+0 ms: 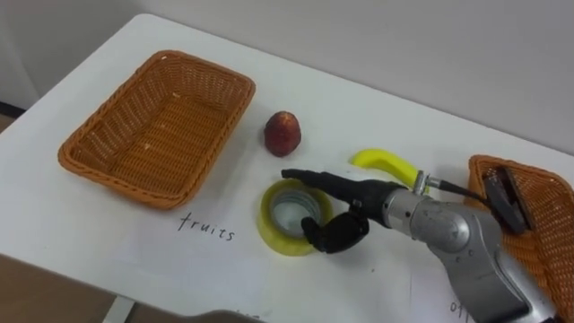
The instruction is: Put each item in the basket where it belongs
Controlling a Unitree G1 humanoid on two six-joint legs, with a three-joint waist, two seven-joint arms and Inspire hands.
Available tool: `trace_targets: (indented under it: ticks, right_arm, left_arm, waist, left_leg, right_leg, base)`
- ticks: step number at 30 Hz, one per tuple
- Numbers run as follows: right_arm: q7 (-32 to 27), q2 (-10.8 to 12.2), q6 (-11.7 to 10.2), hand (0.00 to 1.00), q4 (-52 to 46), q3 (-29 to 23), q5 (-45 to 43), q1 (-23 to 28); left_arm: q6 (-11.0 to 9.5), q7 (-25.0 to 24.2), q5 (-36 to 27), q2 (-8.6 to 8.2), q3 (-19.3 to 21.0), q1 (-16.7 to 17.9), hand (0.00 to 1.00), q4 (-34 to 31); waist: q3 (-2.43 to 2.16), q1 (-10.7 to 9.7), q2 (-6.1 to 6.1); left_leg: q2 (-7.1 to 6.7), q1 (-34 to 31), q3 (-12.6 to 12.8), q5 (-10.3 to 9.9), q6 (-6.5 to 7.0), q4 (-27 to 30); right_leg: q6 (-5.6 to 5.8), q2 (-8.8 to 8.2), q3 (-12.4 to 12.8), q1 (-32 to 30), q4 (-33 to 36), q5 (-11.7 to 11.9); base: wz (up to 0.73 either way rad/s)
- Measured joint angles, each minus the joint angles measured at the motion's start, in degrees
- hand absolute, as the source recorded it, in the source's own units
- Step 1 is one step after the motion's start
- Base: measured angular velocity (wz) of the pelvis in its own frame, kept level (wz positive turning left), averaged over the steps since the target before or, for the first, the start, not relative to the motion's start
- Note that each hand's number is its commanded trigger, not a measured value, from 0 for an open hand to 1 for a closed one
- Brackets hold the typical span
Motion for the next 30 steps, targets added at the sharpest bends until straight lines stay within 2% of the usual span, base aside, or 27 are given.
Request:
trace_targets:
  ticks: [3,7,15,30]
  right_arm:
    - [0.6,-2.0,0.0,0.0,0.0,-0.3,0.0,-1.7]
    - [0.8,-3.3,0.0,0.0,0.0,-2.4,-0.1,-2.5]
    - [0.9,-4.1,0.0,0.0,0.1,-3.0,-0.2,-2.5]
    - [1.2,-4.7,0.7,0.0,0.9,-3.0,-1.0,-2.5]
  left_arm:
    - [0.0,-0.2,0.1,0.3,0.5,0.3,0.0,0.4]
    - [0.0,-0.2,0.1,0.77,1.1,0.3,0.0,1.3]
    - [-0.1,-0.2,0.1,1.1,1.1,0.2,0.0,1.8]
    - [-0.2,-0.1,0.1,1.45,1.1,0.1,0.0,2.3]
  waist:
    - [0.17,0.0,-0.39]
    - [-0.05,0.0,-0.86]
    - [-0.18,0.1,-1.41]
    - [0.02,0.3,-1.66]
  left_leg:
    - [0.02,0.0,0.0,0.0,0.0,0.0]
    - [0.02,0.0,0.0,0.0,0.0,-0.1]
    - [0.04,0.1,-0.1,0.0,0.0,0.1]
    - [0.02,0.1,-0.1,0.0,-0.01,0.0]
  right_leg:
    - [0.0,0.01,0.0,0.0,0.0,0.0]
    - [0.0,0.0,-0.2,0.0,-0.1,0.0]
    - [0.0,0.02,-0.2,0.0,-0.1,0.0]
    - [0.0,0.03,-0.2,0.2,-0.1,0.0]
  base:
    - [0.0]
    - [0.0]
    - [0.0]
    - [0.0]
